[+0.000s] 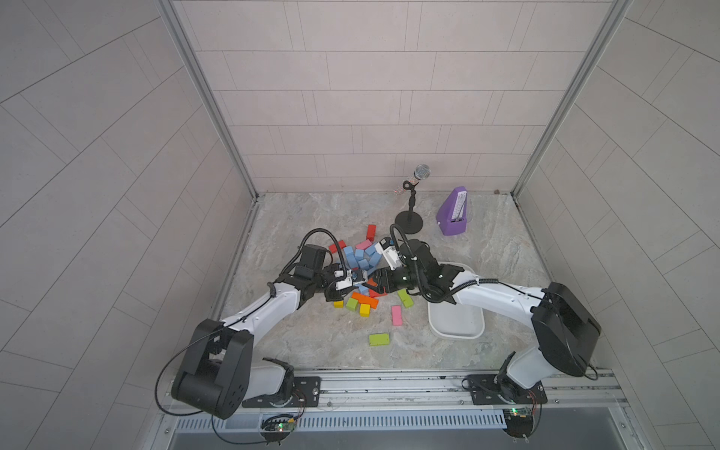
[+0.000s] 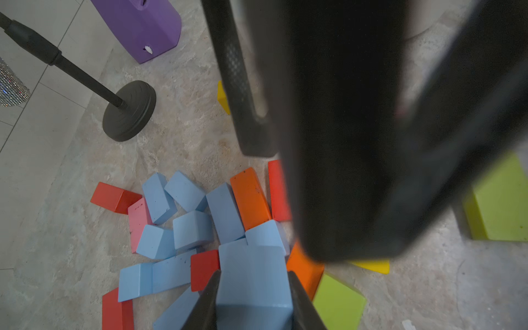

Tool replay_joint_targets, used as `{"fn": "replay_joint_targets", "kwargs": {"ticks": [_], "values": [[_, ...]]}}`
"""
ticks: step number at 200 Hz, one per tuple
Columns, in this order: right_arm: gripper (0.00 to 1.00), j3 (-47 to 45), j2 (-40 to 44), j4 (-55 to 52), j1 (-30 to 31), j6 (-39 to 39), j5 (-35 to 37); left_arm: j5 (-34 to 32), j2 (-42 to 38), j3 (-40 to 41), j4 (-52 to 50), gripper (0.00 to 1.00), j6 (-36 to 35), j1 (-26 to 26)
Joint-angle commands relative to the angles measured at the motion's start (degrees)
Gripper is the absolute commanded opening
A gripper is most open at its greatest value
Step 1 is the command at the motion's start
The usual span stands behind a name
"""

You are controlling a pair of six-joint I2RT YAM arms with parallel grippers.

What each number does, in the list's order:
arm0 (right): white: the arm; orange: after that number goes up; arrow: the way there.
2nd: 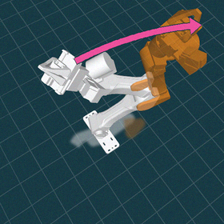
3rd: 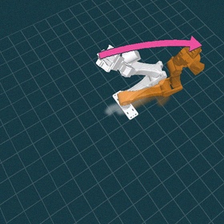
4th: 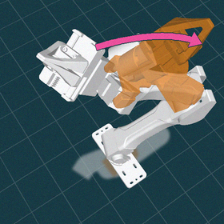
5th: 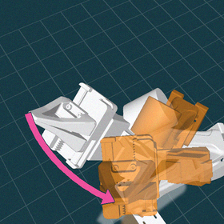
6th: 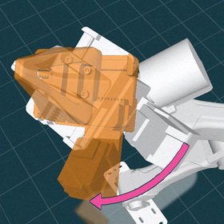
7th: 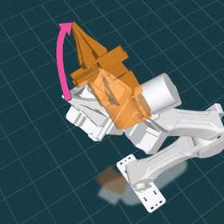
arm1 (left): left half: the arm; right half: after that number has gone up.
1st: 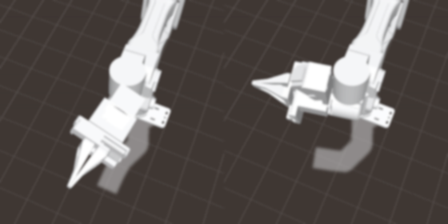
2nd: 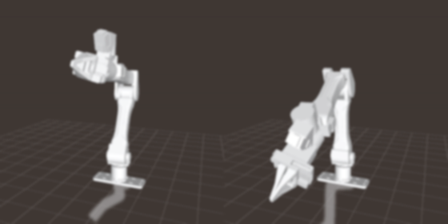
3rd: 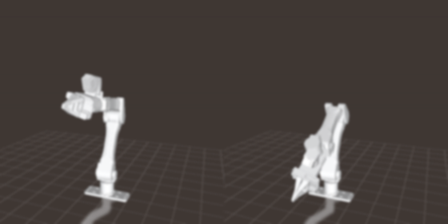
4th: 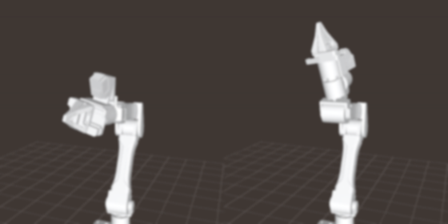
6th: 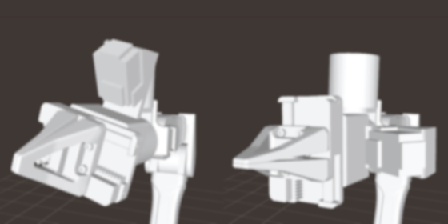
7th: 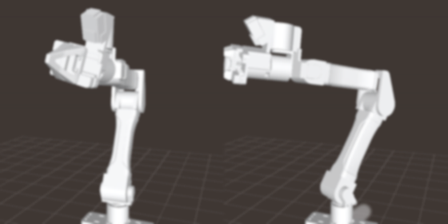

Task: Pick out the blue building blocks
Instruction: Place the building block in the storage box.

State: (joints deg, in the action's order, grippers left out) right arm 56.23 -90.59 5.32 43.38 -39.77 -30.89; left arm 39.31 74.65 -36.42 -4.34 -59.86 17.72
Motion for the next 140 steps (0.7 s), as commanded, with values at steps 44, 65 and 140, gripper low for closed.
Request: {"fn": "replay_joint_targets", "kwargs": {"ticks": [44,65,140], "values": [[0.61,3.8,-5.5,-1.3,0.1,-2.2,1.4,3.3,-1.3,1.0,7.4,0.19,4.8,0.8],[0.61,4.3,-6.6,-0.2,0.1,-3.0,0.7,3.5,-1.5,1.0,7.4,0.19,4.8,1.3],[0.52,6.9,-9.5,0.7,0.0,-3.4,1.3,3.7,-2.8,1.3,7.3,0.19,5.4,2.8]]}}
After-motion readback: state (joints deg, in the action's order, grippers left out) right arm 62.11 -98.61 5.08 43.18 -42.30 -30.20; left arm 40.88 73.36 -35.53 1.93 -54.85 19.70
